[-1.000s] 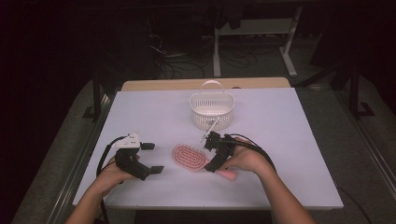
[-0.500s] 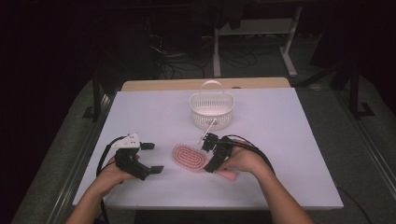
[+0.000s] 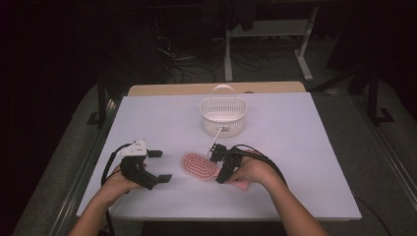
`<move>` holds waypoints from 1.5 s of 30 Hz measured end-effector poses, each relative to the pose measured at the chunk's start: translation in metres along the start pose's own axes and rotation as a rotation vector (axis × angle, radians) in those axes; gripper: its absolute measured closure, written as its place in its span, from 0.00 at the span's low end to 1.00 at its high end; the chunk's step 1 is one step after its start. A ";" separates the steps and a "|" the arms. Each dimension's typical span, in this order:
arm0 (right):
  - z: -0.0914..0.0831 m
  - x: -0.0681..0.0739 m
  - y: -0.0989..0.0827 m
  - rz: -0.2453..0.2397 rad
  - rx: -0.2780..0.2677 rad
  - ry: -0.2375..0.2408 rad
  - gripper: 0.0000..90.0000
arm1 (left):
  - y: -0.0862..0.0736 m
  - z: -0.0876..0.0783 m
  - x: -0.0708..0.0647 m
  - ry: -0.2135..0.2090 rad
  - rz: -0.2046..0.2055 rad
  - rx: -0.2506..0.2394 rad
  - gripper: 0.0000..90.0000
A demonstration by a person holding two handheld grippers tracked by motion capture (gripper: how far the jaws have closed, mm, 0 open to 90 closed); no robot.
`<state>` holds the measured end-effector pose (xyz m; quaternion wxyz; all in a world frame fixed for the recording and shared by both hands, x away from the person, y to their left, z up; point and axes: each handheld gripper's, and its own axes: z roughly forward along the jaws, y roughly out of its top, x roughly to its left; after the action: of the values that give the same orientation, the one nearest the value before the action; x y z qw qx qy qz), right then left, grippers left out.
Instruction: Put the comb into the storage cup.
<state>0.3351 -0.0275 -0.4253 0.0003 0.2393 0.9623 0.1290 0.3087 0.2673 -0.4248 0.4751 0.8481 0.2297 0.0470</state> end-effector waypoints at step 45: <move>0.011 0.005 0.014 -0.029 0.130 -0.063 0.75 | 0.000 -0.001 0.000 0.002 0.000 -0.002 0.00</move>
<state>0.3380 -0.0109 -0.4321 0.0168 0.2290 0.9715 0.0585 0.3086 0.2679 -0.4242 0.4759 0.8474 0.2303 0.0481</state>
